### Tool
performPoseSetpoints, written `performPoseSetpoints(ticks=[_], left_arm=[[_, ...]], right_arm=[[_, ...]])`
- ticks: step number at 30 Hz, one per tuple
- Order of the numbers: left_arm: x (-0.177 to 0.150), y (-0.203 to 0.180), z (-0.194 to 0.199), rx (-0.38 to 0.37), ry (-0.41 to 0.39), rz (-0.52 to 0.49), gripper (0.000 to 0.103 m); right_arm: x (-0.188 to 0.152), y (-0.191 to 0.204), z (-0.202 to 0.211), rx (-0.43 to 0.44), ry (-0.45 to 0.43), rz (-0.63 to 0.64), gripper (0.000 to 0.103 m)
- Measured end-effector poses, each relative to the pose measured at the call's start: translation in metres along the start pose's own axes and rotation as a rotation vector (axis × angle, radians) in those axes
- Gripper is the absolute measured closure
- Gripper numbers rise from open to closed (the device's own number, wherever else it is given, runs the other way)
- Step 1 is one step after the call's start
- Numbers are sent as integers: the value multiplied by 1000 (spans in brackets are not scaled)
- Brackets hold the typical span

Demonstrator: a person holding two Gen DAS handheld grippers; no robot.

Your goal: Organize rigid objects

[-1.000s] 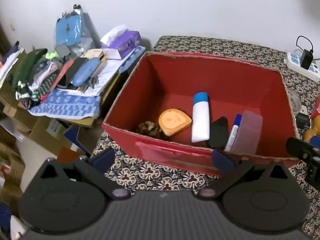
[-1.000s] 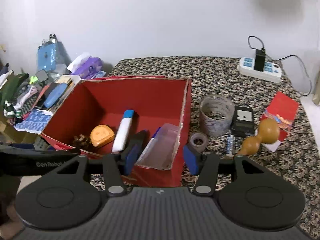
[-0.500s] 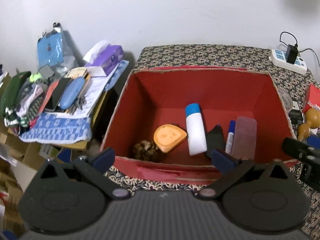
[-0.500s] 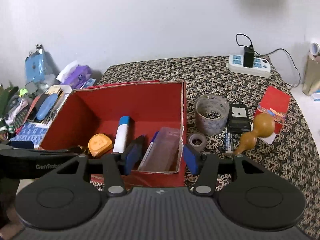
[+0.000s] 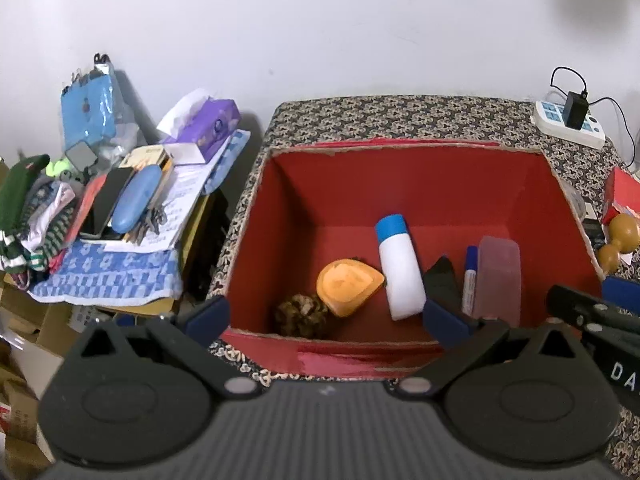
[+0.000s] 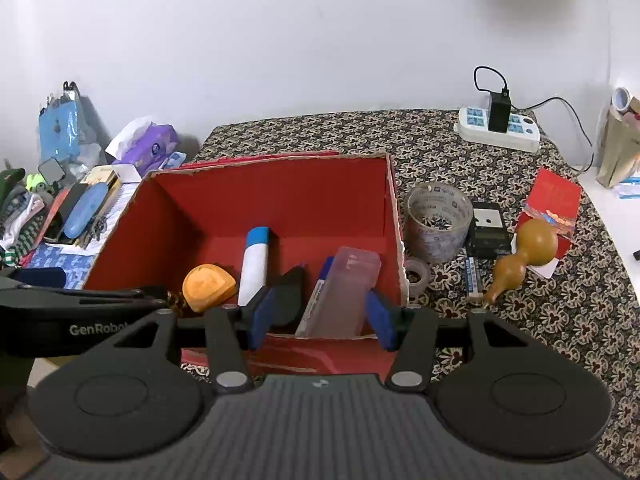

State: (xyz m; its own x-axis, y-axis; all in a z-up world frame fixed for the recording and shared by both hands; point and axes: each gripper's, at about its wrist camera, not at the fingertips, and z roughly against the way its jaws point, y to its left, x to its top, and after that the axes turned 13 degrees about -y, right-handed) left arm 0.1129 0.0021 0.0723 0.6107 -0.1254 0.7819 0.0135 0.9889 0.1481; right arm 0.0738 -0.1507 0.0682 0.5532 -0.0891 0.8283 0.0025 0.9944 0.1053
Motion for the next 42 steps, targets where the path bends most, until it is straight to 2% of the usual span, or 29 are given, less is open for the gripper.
performPoseSetpoints(ticks=[16, 42], left_arm=[[0, 0, -23, -8, 8, 12, 0], [-4, 4, -35, -6, 54, 61, 0]], right_arm=[[4, 5, -25, -32, 36, 22, 65], [2, 8, -37, 9, 39, 58, 65]])
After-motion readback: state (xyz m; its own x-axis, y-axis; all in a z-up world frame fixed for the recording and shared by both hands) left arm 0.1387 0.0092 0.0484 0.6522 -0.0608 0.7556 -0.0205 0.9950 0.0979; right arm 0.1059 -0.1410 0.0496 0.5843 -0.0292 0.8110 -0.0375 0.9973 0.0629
